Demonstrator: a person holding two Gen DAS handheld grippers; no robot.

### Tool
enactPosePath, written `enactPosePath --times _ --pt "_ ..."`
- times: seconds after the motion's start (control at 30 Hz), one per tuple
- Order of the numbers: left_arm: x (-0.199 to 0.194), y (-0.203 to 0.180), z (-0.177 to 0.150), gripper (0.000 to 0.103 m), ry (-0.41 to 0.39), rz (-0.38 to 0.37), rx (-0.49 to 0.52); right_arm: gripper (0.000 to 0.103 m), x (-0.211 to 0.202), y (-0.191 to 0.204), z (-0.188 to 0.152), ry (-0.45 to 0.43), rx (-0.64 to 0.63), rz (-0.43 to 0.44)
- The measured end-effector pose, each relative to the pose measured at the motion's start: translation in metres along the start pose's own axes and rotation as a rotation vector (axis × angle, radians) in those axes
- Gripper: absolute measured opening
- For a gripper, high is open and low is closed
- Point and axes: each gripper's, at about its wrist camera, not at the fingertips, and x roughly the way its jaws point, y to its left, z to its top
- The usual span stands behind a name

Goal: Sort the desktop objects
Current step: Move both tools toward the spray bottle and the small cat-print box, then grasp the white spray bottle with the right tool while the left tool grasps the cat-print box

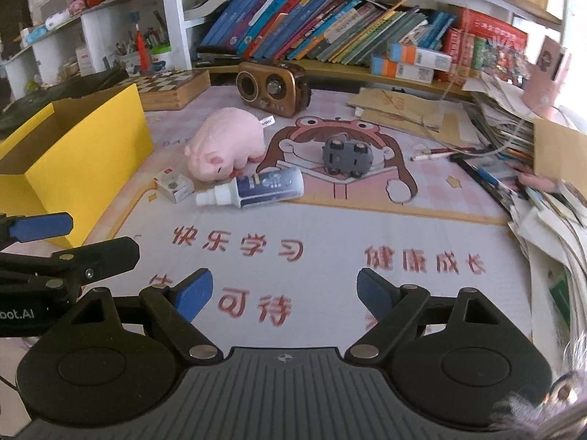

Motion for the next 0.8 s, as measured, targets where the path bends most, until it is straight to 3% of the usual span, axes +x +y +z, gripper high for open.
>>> enactPosePath --times 0.17,0.37,0.53,0.8 --pt "0.009 -0.005 0.010 0.096 -0.004 0.056 -0.022 0.085 0.028 -0.018 0.020 0.035 -0.037 0.099" --pt "0.016 -0.009 0.018 0.096 -0.010 0.121 -0.042 0.085 0.065 -0.026 0.051 0.007 -0.313 0.203" --pt "0.021 -0.011 0.021 0.096 0.001 0.164 -0.058 0.082 0.090 -0.020 0.074 -0.051 -0.646 0.293" --pt "0.026 -0.012 0.026 0.096 0.008 0.203 -0.066 0.063 0.132 0.004 0.090 0.025 -0.930 0.448"
